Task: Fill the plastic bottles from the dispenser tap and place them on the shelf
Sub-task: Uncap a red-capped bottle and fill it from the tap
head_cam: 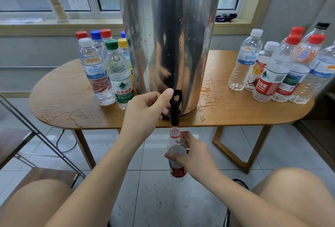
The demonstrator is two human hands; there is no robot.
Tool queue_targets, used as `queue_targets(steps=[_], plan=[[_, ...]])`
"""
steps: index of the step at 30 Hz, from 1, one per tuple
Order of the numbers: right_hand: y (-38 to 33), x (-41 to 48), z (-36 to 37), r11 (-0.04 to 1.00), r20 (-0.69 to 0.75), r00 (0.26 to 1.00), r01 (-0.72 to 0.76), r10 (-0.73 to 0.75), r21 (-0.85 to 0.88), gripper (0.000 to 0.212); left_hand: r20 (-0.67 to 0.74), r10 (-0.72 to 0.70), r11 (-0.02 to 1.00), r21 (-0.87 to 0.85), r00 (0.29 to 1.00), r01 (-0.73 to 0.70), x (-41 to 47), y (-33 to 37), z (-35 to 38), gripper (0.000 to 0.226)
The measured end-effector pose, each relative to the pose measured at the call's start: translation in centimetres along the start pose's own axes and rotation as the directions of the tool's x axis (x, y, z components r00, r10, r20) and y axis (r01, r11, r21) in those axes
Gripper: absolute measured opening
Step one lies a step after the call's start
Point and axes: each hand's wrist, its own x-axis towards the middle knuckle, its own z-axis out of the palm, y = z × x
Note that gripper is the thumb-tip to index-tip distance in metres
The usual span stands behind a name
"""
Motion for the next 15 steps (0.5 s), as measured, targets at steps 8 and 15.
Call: queue_targets(steps=[8,15], plan=[[-0.14,0.00,-0.01,1.000,-0.003,1.000,0.004,-0.004,-0.004,0.078,0.002,0.001,1.000,-0.006,1.000,-0.001,0.03,0.02,0.01,0.048],[-0.18,-0.10,-0.09,1.000,-0.006,1.000,0.001,-0.001,0.014,0.076,-0.005,-0.010,1.000,-0.013,1.000,0.010,0.07,0.06,0.10,0.048]])
